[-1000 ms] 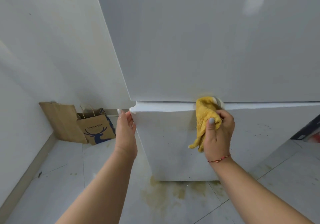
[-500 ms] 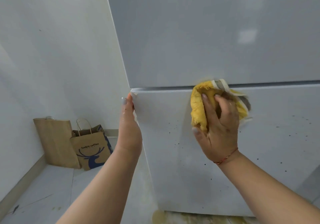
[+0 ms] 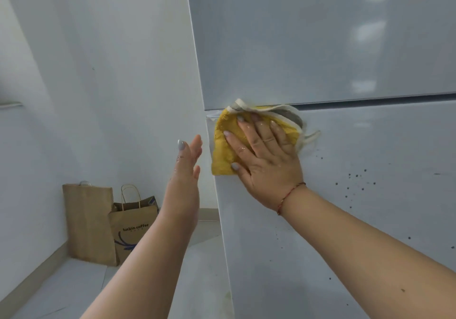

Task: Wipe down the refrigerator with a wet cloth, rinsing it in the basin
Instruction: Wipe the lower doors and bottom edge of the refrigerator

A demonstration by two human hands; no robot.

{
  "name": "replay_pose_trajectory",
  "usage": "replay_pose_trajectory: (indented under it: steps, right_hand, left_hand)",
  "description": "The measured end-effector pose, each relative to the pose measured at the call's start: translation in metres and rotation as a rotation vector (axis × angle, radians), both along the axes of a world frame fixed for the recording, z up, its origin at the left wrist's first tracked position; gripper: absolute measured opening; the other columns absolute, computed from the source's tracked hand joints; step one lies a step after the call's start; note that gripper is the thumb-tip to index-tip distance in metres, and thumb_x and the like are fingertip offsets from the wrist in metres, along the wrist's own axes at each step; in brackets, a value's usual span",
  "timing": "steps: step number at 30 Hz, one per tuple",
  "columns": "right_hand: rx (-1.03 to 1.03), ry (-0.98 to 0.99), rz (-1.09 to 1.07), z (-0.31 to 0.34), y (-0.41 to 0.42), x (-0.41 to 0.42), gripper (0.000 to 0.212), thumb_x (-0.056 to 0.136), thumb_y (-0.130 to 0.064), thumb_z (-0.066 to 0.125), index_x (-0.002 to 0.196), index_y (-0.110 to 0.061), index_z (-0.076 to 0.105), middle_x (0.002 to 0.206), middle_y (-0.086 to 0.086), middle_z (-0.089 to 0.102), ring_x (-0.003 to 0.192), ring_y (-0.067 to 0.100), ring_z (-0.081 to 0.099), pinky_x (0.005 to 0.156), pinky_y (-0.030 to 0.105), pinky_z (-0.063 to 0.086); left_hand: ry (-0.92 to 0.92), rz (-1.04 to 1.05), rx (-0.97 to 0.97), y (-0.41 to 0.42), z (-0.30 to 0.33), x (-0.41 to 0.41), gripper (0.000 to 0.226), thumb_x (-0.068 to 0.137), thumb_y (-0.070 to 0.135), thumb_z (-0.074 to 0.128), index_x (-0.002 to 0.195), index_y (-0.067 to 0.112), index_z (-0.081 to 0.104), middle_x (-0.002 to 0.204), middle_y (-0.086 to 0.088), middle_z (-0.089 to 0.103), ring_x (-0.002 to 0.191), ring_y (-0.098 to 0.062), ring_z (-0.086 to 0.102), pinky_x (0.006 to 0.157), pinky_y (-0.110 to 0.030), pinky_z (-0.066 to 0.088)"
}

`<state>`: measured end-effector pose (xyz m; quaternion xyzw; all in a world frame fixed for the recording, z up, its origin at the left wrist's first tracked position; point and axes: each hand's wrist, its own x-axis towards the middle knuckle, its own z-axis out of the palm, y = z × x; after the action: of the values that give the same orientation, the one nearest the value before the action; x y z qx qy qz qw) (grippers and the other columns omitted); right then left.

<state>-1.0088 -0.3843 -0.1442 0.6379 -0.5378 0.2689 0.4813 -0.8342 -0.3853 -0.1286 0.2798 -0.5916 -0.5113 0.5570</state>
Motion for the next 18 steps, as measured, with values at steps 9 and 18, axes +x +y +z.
replay_pose_trajectory:
  steps: [9, 18]
  right_hand:
    - [0.167, 0.256, 0.05, -0.084, -0.009, 0.01, 0.065, 0.092, -0.024, 0.049, 0.152, -0.016, 0.025, 0.16, 0.004, 0.018, 0.148, 0.025, 0.012, 0.121, 0.042, 0.008]
    - [0.012, 0.176, -0.06, -0.095, 0.039, -0.063, 0.061, 0.087, -0.039, 0.059, 0.145, -0.027, 0.042, 0.153, 0.001, 0.035, 0.14, 0.024, 0.032, 0.118, 0.042, 0.019]
  left_hand:
    - [-0.234, -0.043, 0.137, 0.003, -0.053, -0.023, 0.061, 0.092, 0.068, 0.03, 0.143, 0.036, 0.039, 0.138, 0.015, 0.048, 0.124, -0.003, 0.046, 0.1, -0.021, 0.036]
    - [-0.298, -0.045, 0.012, 0.034, -0.033, -0.005, 0.091, 0.064, 0.095, 0.025, 0.137, 0.045, 0.047, 0.142, 0.026, 0.041, 0.138, 0.0, 0.033, 0.111, -0.026, 0.02]
